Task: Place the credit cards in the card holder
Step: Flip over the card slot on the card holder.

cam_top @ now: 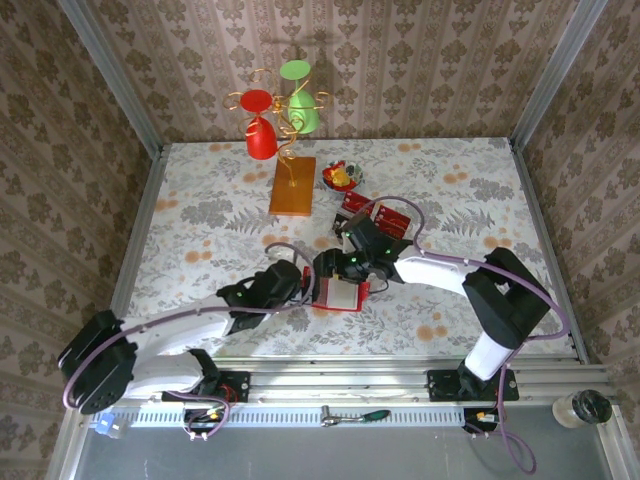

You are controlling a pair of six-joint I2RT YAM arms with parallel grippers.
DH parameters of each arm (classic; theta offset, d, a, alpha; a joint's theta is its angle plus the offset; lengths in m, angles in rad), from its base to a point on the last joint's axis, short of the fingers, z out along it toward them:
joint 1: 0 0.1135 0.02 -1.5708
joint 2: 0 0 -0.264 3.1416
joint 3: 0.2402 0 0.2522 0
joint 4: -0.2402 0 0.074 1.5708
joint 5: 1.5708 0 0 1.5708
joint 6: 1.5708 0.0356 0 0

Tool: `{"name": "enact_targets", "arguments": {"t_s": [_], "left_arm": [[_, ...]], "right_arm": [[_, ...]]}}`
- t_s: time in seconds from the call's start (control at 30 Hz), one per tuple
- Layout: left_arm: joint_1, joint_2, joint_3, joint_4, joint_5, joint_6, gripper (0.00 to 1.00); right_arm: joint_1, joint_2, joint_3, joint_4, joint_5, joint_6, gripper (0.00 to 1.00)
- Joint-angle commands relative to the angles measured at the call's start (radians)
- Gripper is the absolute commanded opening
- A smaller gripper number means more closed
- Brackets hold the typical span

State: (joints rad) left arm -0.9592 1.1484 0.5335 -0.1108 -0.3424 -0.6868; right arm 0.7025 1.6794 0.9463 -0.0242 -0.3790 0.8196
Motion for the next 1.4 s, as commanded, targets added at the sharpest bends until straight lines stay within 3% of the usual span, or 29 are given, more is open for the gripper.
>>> {"name": "enact_targets", "arguments": {"t_s": [0.0,0.43,0.73,1.0,1.1,1.27,1.37], "left_arm": [[0.039,-0.080,-0.022,-0.053,-0.026,-0.005,0.97],[0.083,-0.167,-0.071,-0.092,-0.018,-0.009,0.98],[0.086,-0.134,-0.069,-0.075,-0.009,-0.009,0.98],[0.086,-0.100,-0.066,-0.056,0.000,-0.009,0.98],[0.087,-0.083,-0.061,-0.049,0.003,-0.007,0.98],[0.086,-0.050,-0.049,-0.040,0.013,0.001,0.98],[0.086,-0.022,-0.038,-0.033,0.023,0.006,0.99]], "right_arm": [[0.030,0.063,0.040,0.001,-0.016,0.017,0.63],[0.063,0.228,0.121,0.057,-0.017,0.054,0.64],[0.051,0.165,0.098,0.034,-0.011,0.032,0.63],[0.032,0.097,0.053,-0.002,0.014,0.000,0.56],[0.028,0.088,0.029,0.000,0.017,-0.006,0.50],[0.026,0.088,-0.004,0.011,0.024,-0.005,0.22],[0.026,0.087,-0.013,0.018,0.023,-0.006,0.14]]}}
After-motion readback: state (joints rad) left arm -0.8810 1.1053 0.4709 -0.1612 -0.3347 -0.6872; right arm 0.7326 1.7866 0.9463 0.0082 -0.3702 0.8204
